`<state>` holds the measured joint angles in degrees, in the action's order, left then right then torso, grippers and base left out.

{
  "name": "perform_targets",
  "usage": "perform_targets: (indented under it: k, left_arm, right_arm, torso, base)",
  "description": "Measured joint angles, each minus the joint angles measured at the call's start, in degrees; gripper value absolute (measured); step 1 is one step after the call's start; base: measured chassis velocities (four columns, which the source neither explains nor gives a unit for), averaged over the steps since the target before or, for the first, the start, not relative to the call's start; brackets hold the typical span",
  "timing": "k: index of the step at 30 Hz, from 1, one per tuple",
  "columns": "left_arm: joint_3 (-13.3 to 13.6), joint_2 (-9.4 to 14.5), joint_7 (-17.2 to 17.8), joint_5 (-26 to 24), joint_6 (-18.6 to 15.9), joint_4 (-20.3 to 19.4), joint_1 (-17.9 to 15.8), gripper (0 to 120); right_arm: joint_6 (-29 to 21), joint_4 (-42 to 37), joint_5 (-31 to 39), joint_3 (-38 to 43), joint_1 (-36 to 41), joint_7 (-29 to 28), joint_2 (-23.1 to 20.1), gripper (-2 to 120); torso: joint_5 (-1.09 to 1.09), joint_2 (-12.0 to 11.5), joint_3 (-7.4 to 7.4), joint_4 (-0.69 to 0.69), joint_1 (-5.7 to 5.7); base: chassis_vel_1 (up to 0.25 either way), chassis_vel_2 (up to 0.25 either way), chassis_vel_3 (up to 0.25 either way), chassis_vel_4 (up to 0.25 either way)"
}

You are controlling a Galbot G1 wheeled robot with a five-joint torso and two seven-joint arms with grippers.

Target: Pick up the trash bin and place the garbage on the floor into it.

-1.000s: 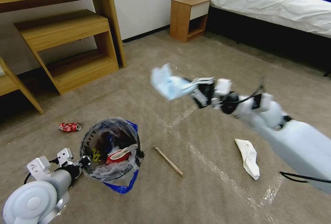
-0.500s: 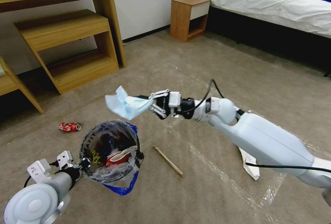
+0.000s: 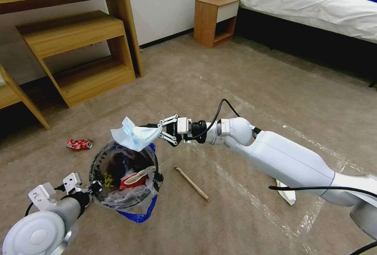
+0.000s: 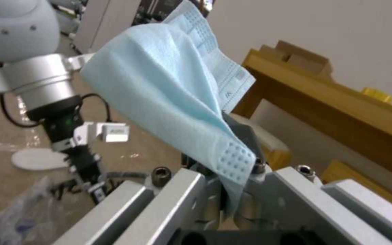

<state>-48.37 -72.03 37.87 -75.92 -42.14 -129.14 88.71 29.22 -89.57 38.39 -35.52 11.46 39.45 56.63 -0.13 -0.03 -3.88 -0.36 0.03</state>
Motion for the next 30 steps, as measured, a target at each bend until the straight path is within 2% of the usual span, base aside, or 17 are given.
perform_targets:
  k: [9,16,24,30]
  left_arm:
    - [-0.3,-0.2,0.1,0.1,0.0,-0.5,0.3,0]
    - [-1.2,0.7,-0.4,0.7,0.0,-0.9,1.2,0]
    - [-0.9,-0.8,-0.1,0.4,0.0,-1.3,1.0,0]
    - [-1.1,-0.7,-0.1,0.5,0.0,-1.2,1.3,0]
  right_arm:
    - [0.5,1.3,-2.0,-1.9,0.4,1.5,1.0,0]
    - [1.1,2.2,-3.5,-3.3,0.4,2.7,1.9,0]
    - [2.3,5.4,-4.1,-5.6,-0.5,3.3,4.4,0]
    - [2.8,6.8,-4.6,-6.3,-1.2,3.6,6.0,0]
  torso:
    - [0.0,0.0,0.0,0.0,0.0]
    - [0.0,0.0,0.0,0.01,0.0]
    - [0.0,0.0,0.0,0.01,0.0]
    - [0.0,0.0,0.0,0.0,0.0]
  base:
    - [0.0,0.0,0.0,0.0]
    - [0.0,0.0,0.0,0.0]
    - [0.0,0.0,0.0,0.0]
    - [0.0,0.0,0.0,0.0]
